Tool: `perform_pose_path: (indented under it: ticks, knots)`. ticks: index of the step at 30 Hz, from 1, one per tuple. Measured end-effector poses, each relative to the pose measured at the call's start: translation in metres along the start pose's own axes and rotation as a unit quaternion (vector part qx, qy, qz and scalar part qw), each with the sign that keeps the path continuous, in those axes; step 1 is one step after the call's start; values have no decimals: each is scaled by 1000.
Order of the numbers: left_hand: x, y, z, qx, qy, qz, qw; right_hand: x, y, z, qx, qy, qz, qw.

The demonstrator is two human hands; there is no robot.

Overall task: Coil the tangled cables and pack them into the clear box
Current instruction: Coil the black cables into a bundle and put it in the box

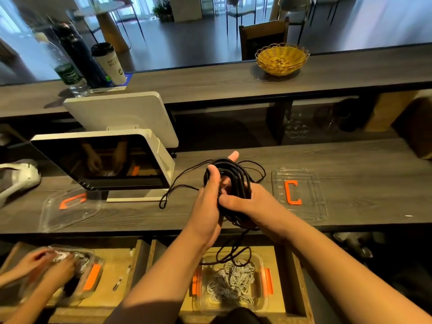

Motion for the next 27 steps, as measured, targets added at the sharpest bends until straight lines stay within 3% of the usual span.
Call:
perform_pose_path:
  ticks: [4,9,14,16,18,21,27]
  knots:
    - [-6,-1,0,11,30,6,999,-3,3,-2,-4,-46,38,998]
    - [-13,-9,0,6,90,-48,995,-7,5,-4,-39,-51,38,997]
    - [-6,1,-25,-77,-30,-87,993,-12,7,-10,-43,-50,55,996]
    - [-5,8,-32,-13,-67,-94,993,-13,10,-11,-56,-63,73,994]
    - [-5,16,-33,119,-70,-77,987,-13,9,-10,-75,-76,81,991]
    - [-4,19,-28,323,-47,-8,945,-14,5,-8,-122,-98,80,984]
    - [-4,13,-26,449,-41,-17,893,-19,9,-1,-148,-124,88,977]
Point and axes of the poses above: each hand's wrist, its own x-axis towards the middle knuckle, its own z-axis out of the palm, y = z × x, the point moved 1 cm from there along x, towards the middle knuckle, and after that the axes turned 6 degrees about x, right-handed, at the moved point
